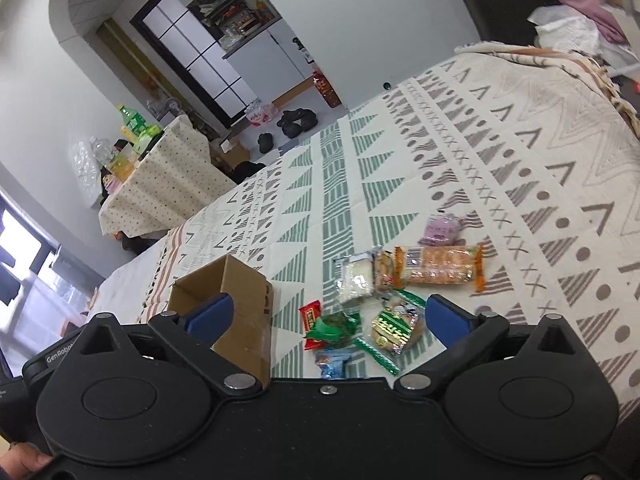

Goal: Organize snacks
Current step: 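Open both grippers and withdraw them from the box toward the snack pile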

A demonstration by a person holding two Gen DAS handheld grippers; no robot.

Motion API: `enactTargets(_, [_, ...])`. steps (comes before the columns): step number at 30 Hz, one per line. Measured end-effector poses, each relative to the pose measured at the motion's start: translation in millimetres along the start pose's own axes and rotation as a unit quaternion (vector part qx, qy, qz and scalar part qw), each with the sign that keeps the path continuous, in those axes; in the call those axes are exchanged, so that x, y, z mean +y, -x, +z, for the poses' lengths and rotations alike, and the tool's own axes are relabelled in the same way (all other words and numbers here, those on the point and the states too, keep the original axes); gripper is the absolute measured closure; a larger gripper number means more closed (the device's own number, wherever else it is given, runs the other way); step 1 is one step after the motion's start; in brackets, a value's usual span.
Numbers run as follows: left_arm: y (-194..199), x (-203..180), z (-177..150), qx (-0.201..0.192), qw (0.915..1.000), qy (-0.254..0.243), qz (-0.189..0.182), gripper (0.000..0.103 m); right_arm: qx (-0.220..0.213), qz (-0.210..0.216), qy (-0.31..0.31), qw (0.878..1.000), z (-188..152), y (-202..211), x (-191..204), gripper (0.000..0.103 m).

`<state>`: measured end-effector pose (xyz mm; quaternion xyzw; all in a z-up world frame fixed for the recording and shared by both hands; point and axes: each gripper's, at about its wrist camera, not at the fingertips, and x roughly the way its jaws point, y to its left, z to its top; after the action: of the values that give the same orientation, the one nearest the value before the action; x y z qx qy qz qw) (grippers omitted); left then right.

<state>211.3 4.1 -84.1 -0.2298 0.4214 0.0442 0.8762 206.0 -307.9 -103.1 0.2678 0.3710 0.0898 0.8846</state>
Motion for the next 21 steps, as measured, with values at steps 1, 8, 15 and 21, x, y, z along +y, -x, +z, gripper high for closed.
enactTargets(1, [-0.1,-3.2,-2.4,0.001,1.0000,-0.003,0.000,0.007,0.000,0.001,-0.003,1.000,-0.2,0.7,-3.4,0.000])
enactTargets(8, [-7.4,-22.5,-16.4,0.020,0.9997,-0.015,-0.002,0.007,0.007,0.010,-0.025,1.000,-2.7,1.3,-24.0,0.000])
enactTargets(15, [-21.4,-37.1,-35.0,0.030,0.9991,-0.030,0.010,0.007,0.012,0.021,-0.035,0.999,-7.8,-1.5,-37.1,0.000])
enactTargets(21, [-37.2,-45.8,-45.7,0.048,0.9982,-0.036,0.008,0.009,0.029,0.025,-0.056,0.998,-12.8,-9.2,-50.7,0.000])
